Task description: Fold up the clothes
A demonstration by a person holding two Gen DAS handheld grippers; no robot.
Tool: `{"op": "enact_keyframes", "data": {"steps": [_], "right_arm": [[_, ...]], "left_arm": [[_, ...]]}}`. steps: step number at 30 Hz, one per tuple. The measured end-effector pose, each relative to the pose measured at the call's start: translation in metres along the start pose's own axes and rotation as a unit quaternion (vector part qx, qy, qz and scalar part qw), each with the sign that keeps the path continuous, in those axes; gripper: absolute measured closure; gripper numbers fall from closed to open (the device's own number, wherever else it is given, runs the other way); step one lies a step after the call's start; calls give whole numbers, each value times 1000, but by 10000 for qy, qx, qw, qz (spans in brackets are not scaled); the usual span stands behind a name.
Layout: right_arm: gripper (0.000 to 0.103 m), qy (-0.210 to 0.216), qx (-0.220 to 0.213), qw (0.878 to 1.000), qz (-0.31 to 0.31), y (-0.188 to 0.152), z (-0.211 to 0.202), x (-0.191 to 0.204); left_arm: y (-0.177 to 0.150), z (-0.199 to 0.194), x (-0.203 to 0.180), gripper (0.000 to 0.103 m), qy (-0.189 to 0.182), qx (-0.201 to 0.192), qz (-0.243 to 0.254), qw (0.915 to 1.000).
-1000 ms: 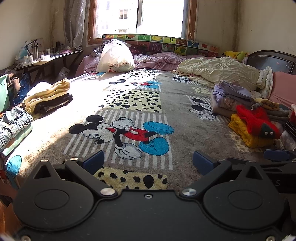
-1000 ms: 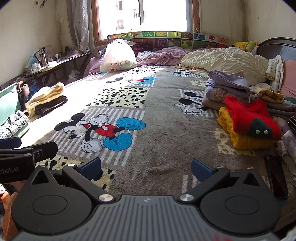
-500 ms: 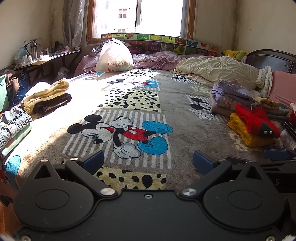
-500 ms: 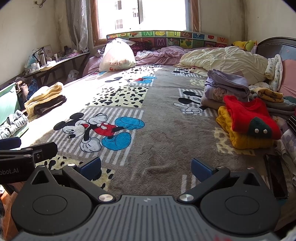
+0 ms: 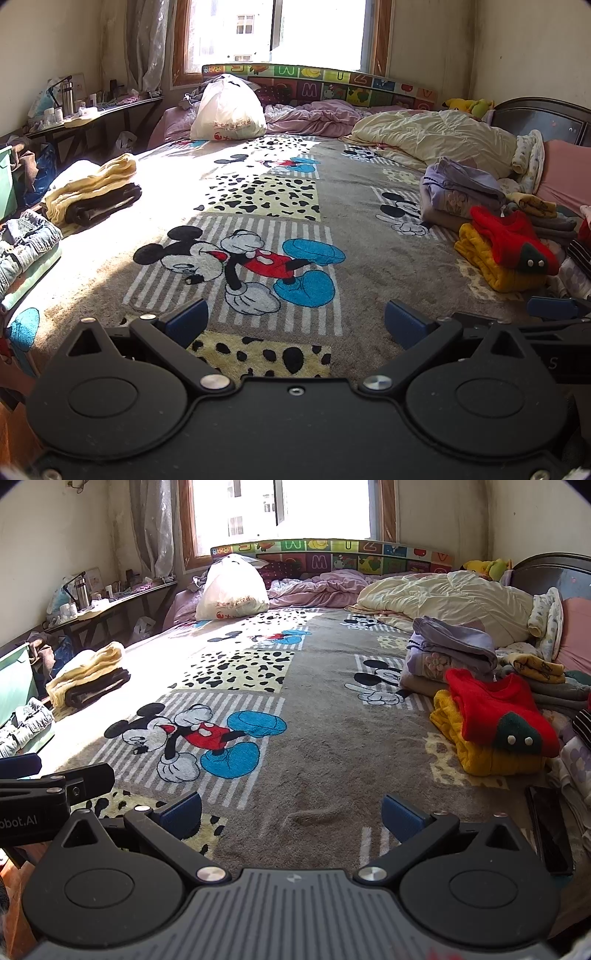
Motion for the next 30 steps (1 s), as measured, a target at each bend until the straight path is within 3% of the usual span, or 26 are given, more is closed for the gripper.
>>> {"op": "enact_keyframes", "data": {"steps": [30], "right_arm": [[0, -25, 58, 10000, -8, -1, 4, -3]], "left_arm": [[-4, 6, -5, 0, -50, 34, -33, 10000]]}}
Point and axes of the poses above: each gripper's, at about its wrist camera, not at the fingertips, and z roughly the way its jaws point, x to its left, y to its top, the point moved 10 cm from there along z, roughly the way its jaws point, and after that the axes turned 6 degrees about x, right-handed, at the moved point
